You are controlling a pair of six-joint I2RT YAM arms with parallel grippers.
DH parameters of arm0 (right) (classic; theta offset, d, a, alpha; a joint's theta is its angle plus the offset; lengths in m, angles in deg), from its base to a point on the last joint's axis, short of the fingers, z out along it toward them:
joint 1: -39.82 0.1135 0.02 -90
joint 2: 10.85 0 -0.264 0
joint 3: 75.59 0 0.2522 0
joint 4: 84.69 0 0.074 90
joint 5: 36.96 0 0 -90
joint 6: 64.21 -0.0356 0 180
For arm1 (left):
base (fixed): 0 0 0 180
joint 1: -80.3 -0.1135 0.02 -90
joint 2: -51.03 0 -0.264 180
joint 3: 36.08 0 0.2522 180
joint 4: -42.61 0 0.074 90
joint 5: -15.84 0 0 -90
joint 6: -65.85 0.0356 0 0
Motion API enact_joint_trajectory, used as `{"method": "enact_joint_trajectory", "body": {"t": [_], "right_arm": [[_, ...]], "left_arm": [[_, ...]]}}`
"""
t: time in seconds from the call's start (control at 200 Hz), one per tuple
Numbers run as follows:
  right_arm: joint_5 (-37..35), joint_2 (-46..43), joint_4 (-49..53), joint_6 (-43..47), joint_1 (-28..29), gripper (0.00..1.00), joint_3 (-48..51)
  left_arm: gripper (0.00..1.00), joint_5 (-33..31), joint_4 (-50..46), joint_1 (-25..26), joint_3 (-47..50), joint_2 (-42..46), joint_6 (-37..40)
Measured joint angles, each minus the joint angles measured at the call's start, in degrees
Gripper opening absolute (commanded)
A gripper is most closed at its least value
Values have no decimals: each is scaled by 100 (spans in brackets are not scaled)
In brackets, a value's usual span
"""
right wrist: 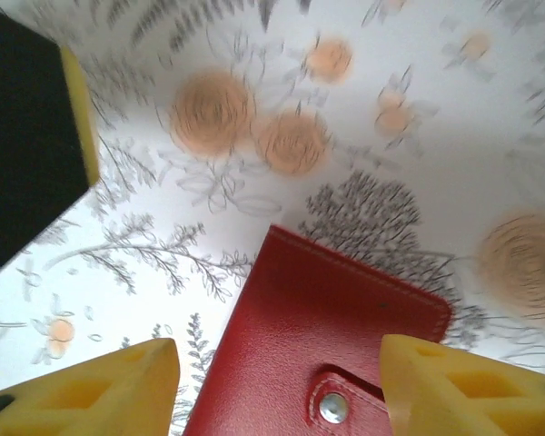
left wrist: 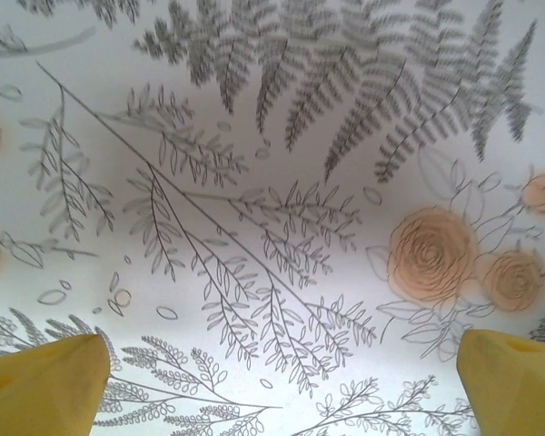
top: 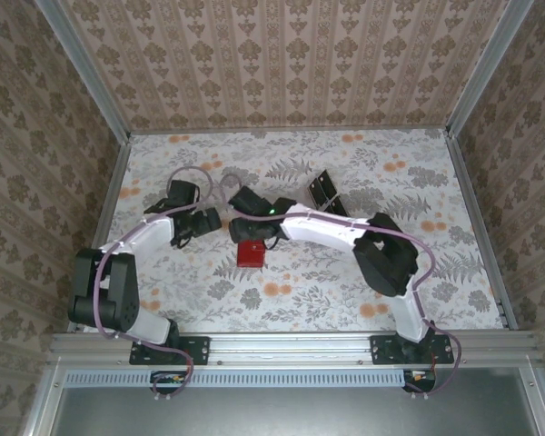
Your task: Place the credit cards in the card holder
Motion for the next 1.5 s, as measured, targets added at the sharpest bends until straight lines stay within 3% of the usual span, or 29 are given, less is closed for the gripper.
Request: {"method": "enact_joint_trajectory", "body": {"t": [0.13,0.295,0.62,0.88,1.185,1.5], "right_arm": [[52,-960,-81,68,-387,78,339],[72,-2393,-166,186,-1161,100,1145],[-162,-3993,-17,382,-3108,100,2544],[-619,-4706,-341,505,-4352,100,3504],[-848,-4826,-1187,911,-4806,100,4575],[-977,-4599,-2509,1484,-4913,100,5388]], "left_arm": [[100,24,-42,-109,-76,166,116],[100,37,-144,-179,-90,555,409],[100,-72,476,-407,-83,1351,992],[100,-651,2955,-636,1394,1738,2216],[100,-909,4966,-1010,2269,743,2848],[100,-662,6730,-1117,2653,-369,3067]]}}
